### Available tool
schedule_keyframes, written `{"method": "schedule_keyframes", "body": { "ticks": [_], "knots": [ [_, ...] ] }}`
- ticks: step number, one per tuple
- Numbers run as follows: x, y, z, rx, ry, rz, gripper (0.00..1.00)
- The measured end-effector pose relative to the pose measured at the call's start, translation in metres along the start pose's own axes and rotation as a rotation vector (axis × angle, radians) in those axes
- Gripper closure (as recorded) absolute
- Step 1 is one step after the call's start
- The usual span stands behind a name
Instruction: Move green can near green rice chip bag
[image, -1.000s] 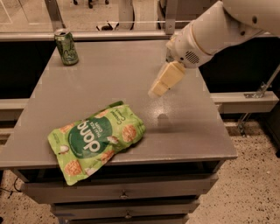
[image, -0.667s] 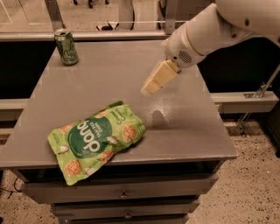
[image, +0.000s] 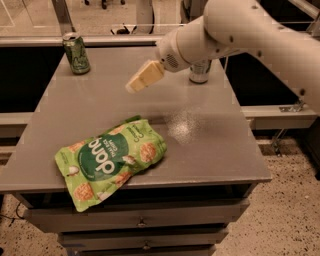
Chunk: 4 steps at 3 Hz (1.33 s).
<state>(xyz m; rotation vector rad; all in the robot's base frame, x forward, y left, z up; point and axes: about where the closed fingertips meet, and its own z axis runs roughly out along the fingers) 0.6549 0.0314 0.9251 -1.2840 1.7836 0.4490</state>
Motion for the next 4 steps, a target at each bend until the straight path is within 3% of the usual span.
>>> {"method": "schedule_keyframes", "body": {
  "ticks": [2, 4],
  "knots": [
    [-0.061, -0.04, 0.092, 0.018, -0.174, 0.018, 0.0],
    [-0.092, -0.038, 0.181, -0.037, -0.215, 0.035, 0.0]
  ]
}}
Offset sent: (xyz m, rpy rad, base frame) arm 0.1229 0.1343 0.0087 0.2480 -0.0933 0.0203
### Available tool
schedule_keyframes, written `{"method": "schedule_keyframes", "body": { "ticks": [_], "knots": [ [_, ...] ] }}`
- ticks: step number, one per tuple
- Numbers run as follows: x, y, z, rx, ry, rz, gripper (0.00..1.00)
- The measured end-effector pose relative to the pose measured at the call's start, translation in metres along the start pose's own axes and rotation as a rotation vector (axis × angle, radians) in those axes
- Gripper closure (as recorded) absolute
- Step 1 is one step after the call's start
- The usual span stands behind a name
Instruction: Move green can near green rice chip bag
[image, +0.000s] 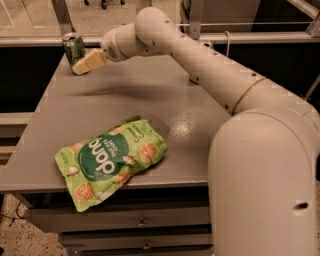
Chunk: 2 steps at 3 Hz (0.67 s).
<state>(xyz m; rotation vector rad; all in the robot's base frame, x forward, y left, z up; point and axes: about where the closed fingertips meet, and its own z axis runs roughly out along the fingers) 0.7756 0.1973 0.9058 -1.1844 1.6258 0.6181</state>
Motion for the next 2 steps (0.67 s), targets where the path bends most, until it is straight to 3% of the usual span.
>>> {"method": "schedule_keyframes", "body": {
  "ticks": [2],
  "knots": [
    [-0.007, 0.002, 0.06, -0.041, -0.02, 0.017, 0.0]
  ]
}}
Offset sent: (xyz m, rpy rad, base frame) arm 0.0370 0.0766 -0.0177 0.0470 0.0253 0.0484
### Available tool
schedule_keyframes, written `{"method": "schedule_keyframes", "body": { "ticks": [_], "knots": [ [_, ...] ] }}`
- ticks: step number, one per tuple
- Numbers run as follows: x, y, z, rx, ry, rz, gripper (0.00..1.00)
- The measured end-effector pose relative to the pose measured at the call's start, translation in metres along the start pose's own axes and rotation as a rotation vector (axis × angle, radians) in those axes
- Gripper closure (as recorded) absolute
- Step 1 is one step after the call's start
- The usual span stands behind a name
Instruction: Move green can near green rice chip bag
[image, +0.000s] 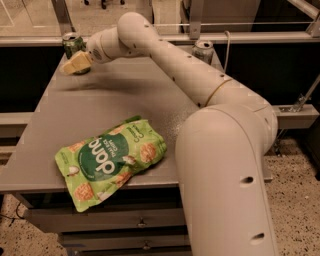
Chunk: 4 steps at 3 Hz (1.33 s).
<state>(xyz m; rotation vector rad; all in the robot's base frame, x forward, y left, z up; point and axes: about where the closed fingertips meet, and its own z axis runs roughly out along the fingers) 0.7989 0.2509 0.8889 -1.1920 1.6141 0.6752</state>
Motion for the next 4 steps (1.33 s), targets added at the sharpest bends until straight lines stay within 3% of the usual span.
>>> {"method": "schedule_keyframes", "body": {
  "ticks": [1, 2, 4],
  "knots": [
    [-0.0042, -0.0013, 0.0174, -0.013, -0.02, 0.011, 0.17],
    [-0.0051, -0.0025, 0.0256, -0.016, -0.032, 0.023, 0.41],
    [0.002, -0.0042, 0.0192, -0.008, -0.037, 0.043, 0.87]
  ]
}}
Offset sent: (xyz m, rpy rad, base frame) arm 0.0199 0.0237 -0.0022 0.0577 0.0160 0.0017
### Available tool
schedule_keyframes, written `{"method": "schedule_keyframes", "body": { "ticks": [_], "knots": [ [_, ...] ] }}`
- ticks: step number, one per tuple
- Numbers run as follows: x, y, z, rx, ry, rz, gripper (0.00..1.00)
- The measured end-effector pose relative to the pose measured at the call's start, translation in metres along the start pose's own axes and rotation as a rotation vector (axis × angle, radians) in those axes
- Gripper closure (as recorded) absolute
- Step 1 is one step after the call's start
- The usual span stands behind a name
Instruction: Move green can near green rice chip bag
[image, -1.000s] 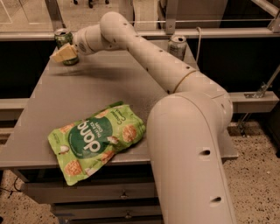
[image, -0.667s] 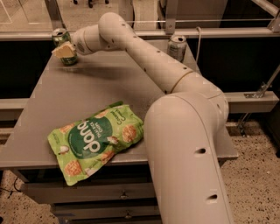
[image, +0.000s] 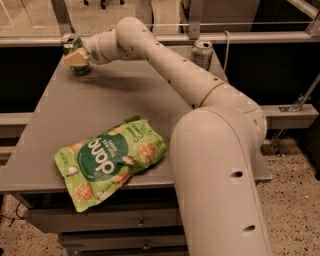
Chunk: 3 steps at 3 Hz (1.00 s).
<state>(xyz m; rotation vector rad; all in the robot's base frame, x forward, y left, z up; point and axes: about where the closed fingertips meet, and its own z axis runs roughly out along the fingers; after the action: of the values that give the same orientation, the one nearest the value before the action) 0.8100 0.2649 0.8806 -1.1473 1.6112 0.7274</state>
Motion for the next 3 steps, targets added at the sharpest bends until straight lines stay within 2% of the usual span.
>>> {"method": "schedule_keyframes", "body": {
  "ticks": [1, 3],
  "knots": [
    [-0.005, 0.0, -0.017, -0.003, -0.02, 0.014, 1.0],
    [-0.017, 0.033, -0.084, -0.091, -0.067, 0.02, 1.0]
  ]
}}
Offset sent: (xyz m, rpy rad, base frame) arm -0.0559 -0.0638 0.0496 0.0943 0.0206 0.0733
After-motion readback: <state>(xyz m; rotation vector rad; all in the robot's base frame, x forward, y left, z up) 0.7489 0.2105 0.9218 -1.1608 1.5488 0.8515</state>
